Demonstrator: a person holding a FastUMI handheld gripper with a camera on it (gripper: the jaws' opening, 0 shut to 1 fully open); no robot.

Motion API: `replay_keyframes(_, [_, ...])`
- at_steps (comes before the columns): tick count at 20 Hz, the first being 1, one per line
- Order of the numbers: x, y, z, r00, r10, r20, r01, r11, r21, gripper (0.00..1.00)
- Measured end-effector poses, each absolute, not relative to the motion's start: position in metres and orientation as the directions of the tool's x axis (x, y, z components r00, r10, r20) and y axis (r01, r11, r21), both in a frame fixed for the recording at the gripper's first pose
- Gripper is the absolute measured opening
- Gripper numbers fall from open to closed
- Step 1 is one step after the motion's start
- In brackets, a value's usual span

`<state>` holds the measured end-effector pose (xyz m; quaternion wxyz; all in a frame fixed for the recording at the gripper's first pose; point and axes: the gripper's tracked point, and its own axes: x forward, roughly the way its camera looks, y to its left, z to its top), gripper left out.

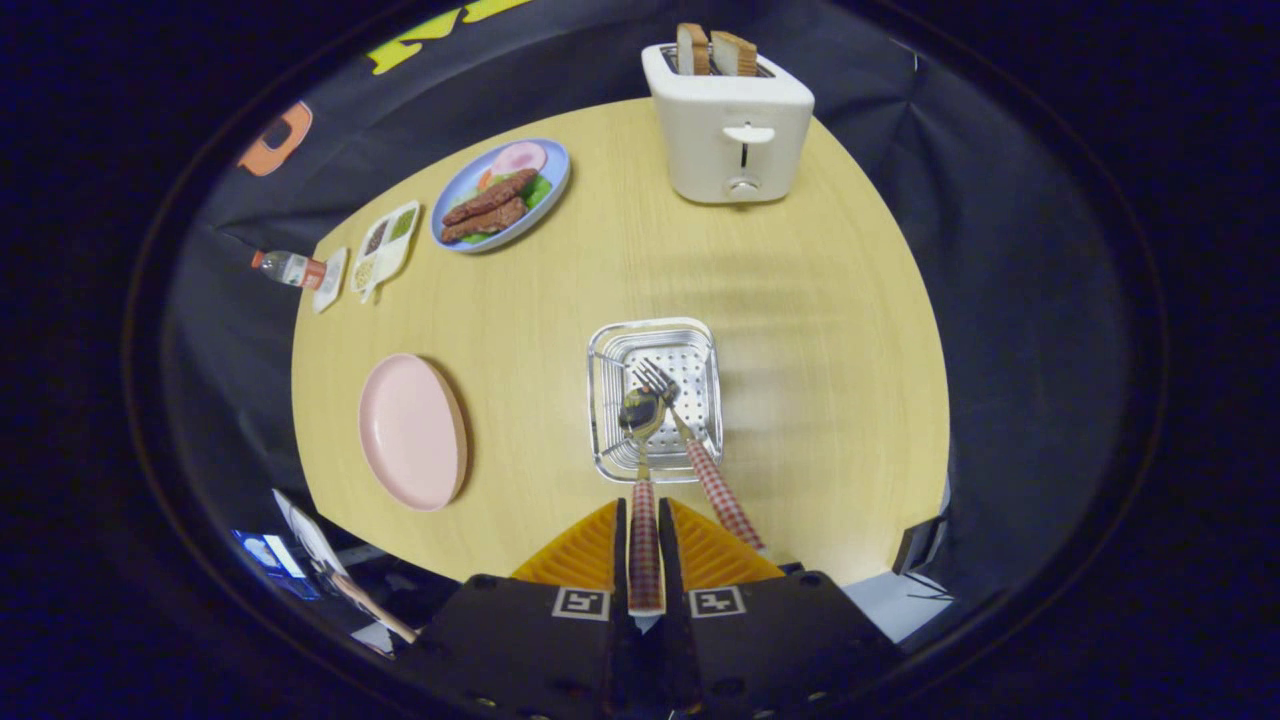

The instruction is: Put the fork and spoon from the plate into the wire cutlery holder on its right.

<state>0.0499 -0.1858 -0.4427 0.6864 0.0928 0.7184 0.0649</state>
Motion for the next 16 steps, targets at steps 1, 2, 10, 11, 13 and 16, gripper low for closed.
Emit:
replay_keyframes(1, [0.052,-0.186,-0.441,-0.029,0.223,-0.974,0.050,0.974,0.221,0.20])
replay_keyframes(2, [0.056,-0.182,-0.437,-0.008,0.234,-0.972,0.057,0.971,0.233,0.20])
replay_keyframes(10, [0.079,-0.158,-0.404,0.189,0.255,-0.948,0.049,0.962,0.269,0.49])
replay_keyframes(11, [0.079,-0.159,-0.400,0.198,0.249,-0.948,0.051,0.963,0.264,0.52])
replay_keyframes(13, [0.074,-0.157,-0.394,0.211,0.255,-0.944,0.060,0.960,0.272,0.52])
replay_keyframes(16, [0.075,-0.153,-0.378,0.265,0.261,-0.928,0.048,0.958,0.283,0.52])
